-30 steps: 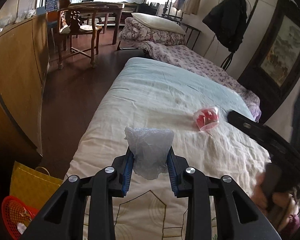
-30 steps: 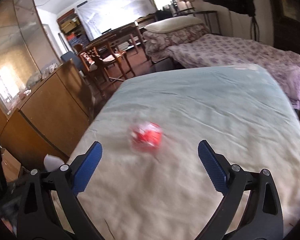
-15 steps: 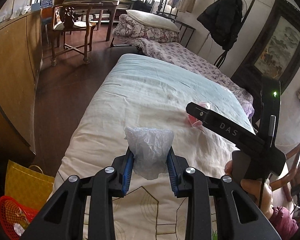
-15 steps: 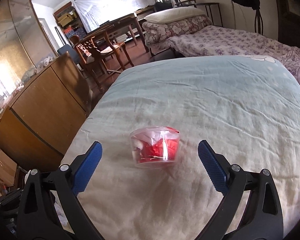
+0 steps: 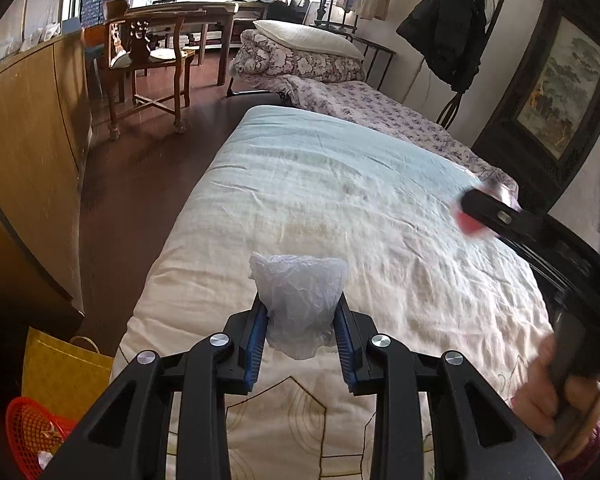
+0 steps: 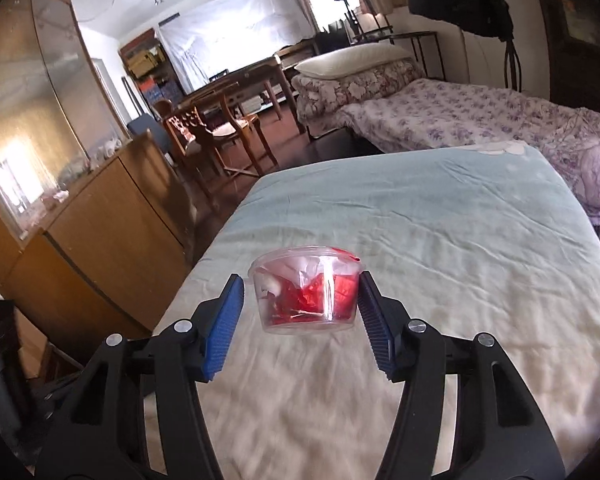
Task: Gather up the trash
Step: 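Lift the clear red cup with the right tool while the left tool holds the bag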
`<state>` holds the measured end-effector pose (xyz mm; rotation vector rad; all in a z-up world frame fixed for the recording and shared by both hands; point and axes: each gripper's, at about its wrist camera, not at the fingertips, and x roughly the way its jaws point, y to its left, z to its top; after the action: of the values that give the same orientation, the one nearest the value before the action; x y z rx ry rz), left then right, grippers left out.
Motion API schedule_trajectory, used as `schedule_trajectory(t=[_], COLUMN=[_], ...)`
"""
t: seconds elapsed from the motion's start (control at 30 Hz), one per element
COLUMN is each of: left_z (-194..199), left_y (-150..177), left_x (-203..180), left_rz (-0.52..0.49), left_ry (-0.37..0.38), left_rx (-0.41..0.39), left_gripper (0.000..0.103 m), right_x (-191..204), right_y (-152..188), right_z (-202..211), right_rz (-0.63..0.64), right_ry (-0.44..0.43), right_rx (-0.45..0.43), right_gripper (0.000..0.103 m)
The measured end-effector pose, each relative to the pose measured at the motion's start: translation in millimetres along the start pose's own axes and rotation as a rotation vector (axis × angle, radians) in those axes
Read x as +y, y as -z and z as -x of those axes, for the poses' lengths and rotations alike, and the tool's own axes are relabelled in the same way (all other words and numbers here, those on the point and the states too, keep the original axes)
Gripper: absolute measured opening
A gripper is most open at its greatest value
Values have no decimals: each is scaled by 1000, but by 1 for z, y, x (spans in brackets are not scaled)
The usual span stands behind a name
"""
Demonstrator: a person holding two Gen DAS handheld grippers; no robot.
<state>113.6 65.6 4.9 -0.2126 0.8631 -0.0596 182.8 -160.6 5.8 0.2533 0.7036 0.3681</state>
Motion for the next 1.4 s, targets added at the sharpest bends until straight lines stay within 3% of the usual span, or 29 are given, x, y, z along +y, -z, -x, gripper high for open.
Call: schedule_trajectory(t=[0.3, 0.37, 0.63, 0.97, 1.0, 1.1, 1.23, 1.4], left_z=[-30, -32, -41, -41, -42, -43, -27, -14], left_y=[13, 14, 16, 8, 9, 10, 10, 9], left_x=[-19, -22, -22, -23, -24, -29, -33, -36], left_rz=[-75, -88, -64, -56, -64, -88, -96, -92], left_ry=[-17, -37, -62, -75, -71, -39, 15, 63], left_rx=[116, 115, 129, 99, 97, 110, 58, 23], left_gripper=[32, 33, 61, 61, 59, 26, 25, 25], right_x=[-14, -19, -33, -39, -40, -40, -35, -37], right_y=[44, 54, 57, 60, 59, 58, 53, 50], right_z=[35, 32, 21, 16, 16, 24, 38, 35], right_rz=[5, -6, -46, -109, -106, -103, -57, -77], right_ry=[86, 110, 103, 76, 78, 76, 110, 94], right_rx=[86, 124, 191, 212, 212, 165, 77, 115], right_gripper=[57, 57, 58, 58, 57, 53, 53, 53])
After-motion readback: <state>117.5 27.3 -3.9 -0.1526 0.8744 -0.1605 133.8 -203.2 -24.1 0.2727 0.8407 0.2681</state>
